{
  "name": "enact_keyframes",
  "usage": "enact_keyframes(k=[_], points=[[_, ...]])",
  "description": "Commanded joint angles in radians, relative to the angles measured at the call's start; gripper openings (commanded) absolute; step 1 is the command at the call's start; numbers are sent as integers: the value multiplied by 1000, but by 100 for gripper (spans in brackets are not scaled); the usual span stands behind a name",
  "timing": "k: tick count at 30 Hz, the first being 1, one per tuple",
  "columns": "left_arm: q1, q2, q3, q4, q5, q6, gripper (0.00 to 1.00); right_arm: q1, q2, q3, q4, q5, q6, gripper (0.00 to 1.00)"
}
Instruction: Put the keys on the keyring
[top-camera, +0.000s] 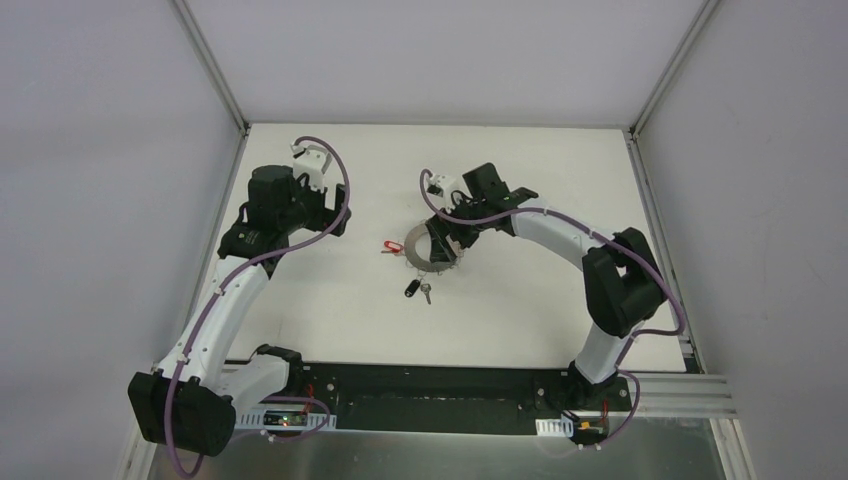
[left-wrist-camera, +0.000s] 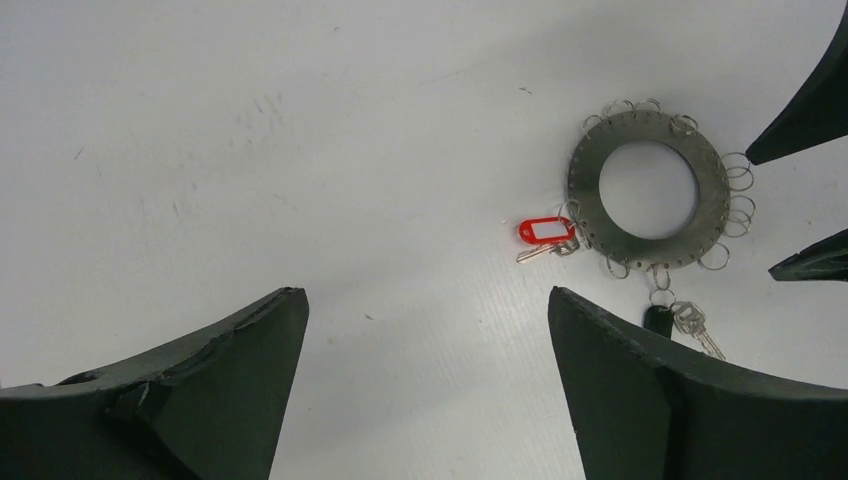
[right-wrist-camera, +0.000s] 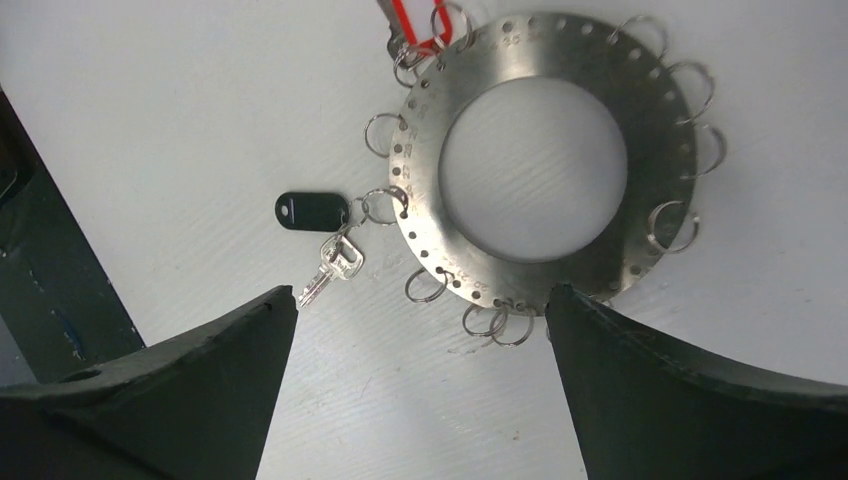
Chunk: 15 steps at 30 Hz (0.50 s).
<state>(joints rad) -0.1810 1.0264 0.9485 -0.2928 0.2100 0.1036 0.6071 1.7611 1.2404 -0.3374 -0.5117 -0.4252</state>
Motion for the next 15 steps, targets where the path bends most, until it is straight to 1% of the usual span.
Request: enact_keyframes(k=[1, 2, 5, 7, 12, 15], points=[[15, -8, 16, 44, -57, -12, 97, 0, -78, 88, -14, 73, -35, 100], [17, -7, 16, 50, -58, -11, 99, 0, -79, 97, -14, 89, -35, 100], [25, -8, 8, 66, -55, -13, 99, -9, -86, 121, -9, 108, -24, 100], [35, -14, 0, 76, -47, -15, 99, -24, -96, 128, 7, 93, -4, 100], [72, -22, -17, 93, 1, -11, 99, -61, -136, 62, 157, 79, 90, 100], [93, -20, -25, 98, 40, -26, 99, -89, -109, 66, 187, 24, 160, 100]])
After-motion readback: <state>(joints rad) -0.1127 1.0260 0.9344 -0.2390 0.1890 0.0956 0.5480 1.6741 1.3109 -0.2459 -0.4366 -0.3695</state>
